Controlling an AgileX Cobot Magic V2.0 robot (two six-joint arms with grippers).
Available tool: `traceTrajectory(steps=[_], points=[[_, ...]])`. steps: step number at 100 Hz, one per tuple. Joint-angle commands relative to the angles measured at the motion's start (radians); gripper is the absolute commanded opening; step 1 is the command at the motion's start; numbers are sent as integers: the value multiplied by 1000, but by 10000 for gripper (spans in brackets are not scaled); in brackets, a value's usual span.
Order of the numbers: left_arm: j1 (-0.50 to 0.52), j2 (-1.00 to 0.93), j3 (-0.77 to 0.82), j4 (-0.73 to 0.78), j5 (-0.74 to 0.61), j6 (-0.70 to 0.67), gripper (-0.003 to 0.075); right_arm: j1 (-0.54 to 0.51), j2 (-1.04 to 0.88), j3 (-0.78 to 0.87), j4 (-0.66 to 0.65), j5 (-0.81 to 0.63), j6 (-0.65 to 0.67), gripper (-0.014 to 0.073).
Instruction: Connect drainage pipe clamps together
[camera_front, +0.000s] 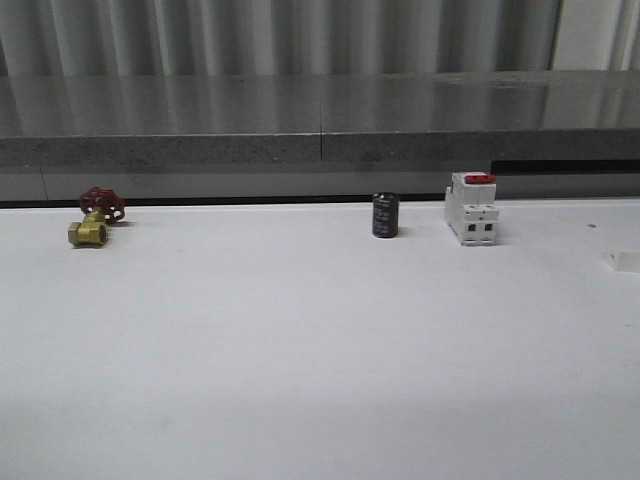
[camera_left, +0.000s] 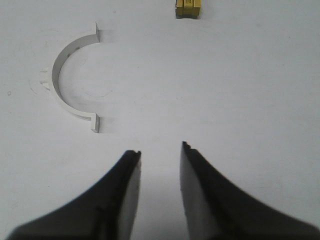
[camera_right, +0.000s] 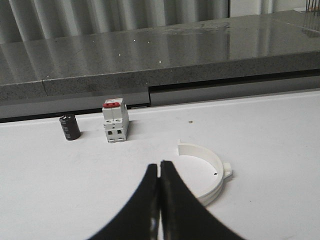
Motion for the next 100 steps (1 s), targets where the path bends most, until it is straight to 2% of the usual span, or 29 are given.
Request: traceTrajectory(steps=[1, 8, 14, 35, 54, 71, 82, 100], points=[[3, -2, -36, 3, -57, -1, 459, 1, -18, -20, -1, -81, -8, -67], [3, 0, -36, 9, -76, -1, 537, 1, -18, -20, -1, -81, -8, -67], [3, 10, -39, 31, -85, -1, 556, 1, -18, -20, -1, -81, -8, -67], [30, 141, -145, 51, -1, -1, 555, 1, -18, -20, -1, -81, -8, -67], [166, 337, -277, 49, 12, 7, 555, 1, -18, -20, -1, -81, -8, -67], [278, 511, -366, -78, 17, 189, 554, 1, -18, -20, -1, -81, -8, -67], [336, 618, -414, -105, 17, 230, 554, 1, -18, -20, -1, -81, -8, -67], [370, 743, -487, -105, -2, 270, 554, 1, -18, -20, -1, -81, -8, -67]])
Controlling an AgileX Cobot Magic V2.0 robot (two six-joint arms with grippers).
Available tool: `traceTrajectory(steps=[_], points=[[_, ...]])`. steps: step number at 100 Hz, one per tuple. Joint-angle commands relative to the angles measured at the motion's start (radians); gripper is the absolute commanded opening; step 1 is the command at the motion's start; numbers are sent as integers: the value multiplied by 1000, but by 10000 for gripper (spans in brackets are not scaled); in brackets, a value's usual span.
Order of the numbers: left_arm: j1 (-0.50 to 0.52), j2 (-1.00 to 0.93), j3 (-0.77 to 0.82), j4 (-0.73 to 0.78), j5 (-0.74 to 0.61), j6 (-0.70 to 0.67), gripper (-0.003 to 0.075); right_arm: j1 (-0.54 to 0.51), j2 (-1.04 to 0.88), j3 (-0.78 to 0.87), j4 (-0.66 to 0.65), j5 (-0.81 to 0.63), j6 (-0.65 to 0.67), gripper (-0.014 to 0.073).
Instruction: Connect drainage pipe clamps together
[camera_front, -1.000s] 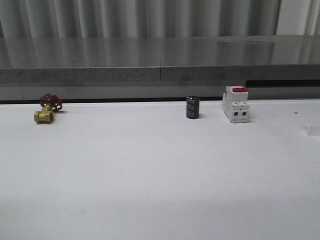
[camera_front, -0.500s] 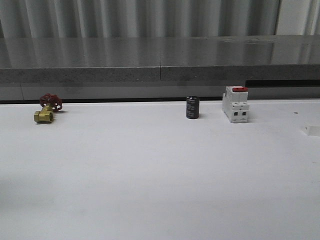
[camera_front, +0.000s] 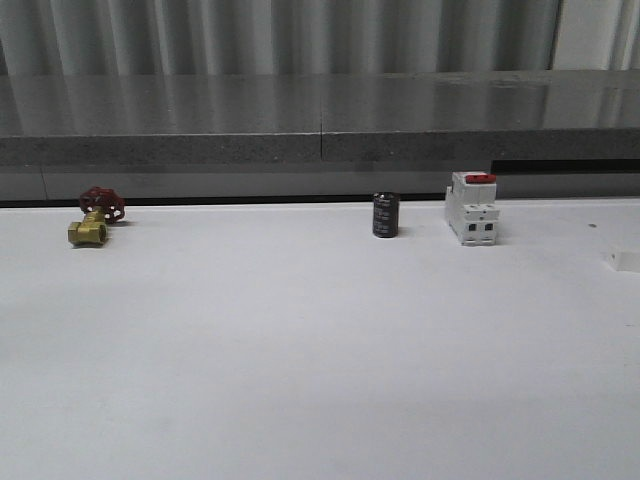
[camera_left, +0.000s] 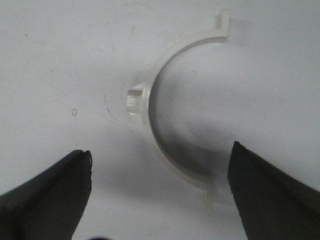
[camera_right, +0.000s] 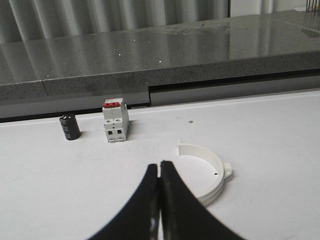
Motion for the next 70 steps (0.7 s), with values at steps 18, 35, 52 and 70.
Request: traceTrajectory(steps=[18, 35, 52, 70], points=[[11, 98, -125, -12, -46, 38, 554, 1, -18, -20, -1, -81, -8, -67], [11, 154, -168, -6, -46, 38, 554, 1, -18, -20, -1, -81, -8, -67], [11, 183, -188, 10, -54, 38, 554, 1, -18, -20, -1, -81, -8, -67], [11, 205, -187, 17, -62, 38, 554, 1, -18, -20, -1, -81, -8, -67]])
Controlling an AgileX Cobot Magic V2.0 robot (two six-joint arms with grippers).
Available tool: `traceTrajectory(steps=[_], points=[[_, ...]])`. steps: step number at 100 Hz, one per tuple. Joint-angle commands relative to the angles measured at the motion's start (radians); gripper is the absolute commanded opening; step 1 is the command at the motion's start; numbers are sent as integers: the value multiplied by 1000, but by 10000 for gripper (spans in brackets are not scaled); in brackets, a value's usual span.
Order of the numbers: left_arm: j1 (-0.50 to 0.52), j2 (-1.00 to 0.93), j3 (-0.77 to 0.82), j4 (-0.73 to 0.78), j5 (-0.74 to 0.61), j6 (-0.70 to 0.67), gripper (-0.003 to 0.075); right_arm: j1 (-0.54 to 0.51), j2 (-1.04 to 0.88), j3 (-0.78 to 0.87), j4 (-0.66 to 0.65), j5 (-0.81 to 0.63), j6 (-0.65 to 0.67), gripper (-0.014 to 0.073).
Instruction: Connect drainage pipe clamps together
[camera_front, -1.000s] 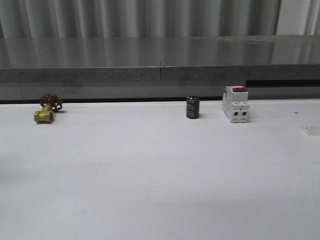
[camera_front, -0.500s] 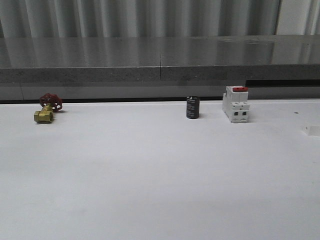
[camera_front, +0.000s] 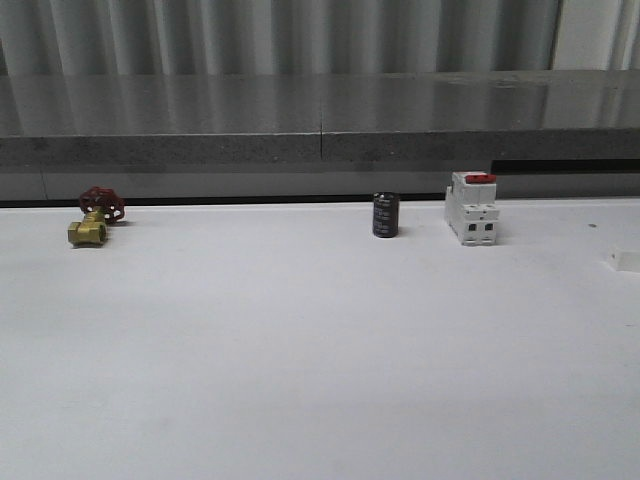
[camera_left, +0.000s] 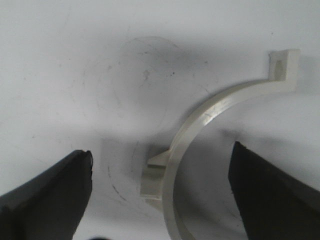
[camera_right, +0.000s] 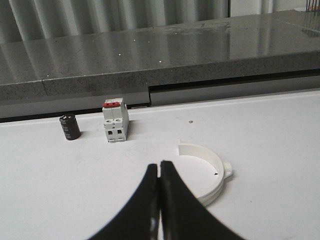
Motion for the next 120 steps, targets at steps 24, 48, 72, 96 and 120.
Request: traceTrajectory(steps=[24, 48, 72, 96, 120], points=[[1, -41, -30, 10, -47, 4, 554, 1, -18, -20, -1, -81, -8, -67], [1, -41, -30, 10, -47, 4, 554, 1, -18, -20, -1, -81, -8, -67], [1, -27, -30, 10, -48, 6, 547, 1, -18, -20, -1, -81, -8, -67], [1, -23, -28, 10, -46, 6, 545, 1, -18, -20, -1, -81, -8, -67], [1, -23, -28, 9, -23, 6, 454, 1, -18, -20, -1, -81, -8, -67]])
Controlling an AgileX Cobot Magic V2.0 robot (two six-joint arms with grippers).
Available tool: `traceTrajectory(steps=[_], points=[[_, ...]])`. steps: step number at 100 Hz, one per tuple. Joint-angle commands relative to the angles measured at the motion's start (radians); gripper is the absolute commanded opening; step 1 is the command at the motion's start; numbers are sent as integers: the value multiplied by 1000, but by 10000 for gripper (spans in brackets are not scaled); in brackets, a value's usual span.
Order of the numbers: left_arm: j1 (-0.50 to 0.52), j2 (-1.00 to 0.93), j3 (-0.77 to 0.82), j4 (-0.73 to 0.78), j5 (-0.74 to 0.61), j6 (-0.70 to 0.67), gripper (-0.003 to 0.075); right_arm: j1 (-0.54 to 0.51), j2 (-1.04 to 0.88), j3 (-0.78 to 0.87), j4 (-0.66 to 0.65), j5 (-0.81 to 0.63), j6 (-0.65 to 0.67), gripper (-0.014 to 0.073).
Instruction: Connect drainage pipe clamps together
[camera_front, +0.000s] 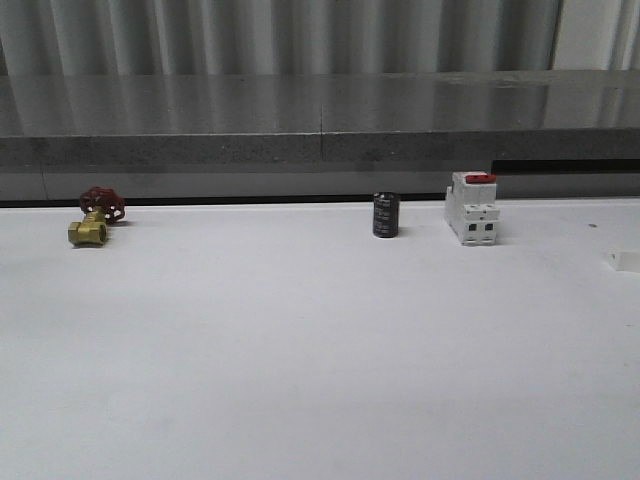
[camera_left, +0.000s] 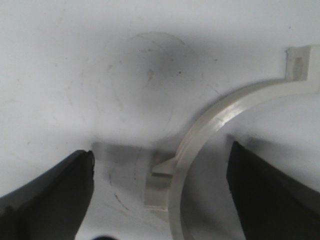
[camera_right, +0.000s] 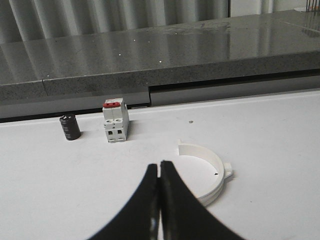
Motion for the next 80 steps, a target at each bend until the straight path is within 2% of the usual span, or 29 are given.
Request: traceTrajectory(steps=[1, 24, 40, 64, 80], points=[[1, -48, -28, -3, -2, 4, 446, 1, -18, -20, -1, -81, -8, -67], [1, -48, -28, -3, 7, 4, 127, 1, -18, -20, -1, -81, -8, -67], [1, -50, -30, -3, 20, 4, -22, 1, -18, -20, -1, -81, -8, -67], [-26, -121, -52, -52, 68, 4, -20, 1, -18, -20, -1, -81, -8, -67], [-122, -227, -50, -91, 130, -13, -20, 1, -18, -20, -1, -81, -8, -67]])
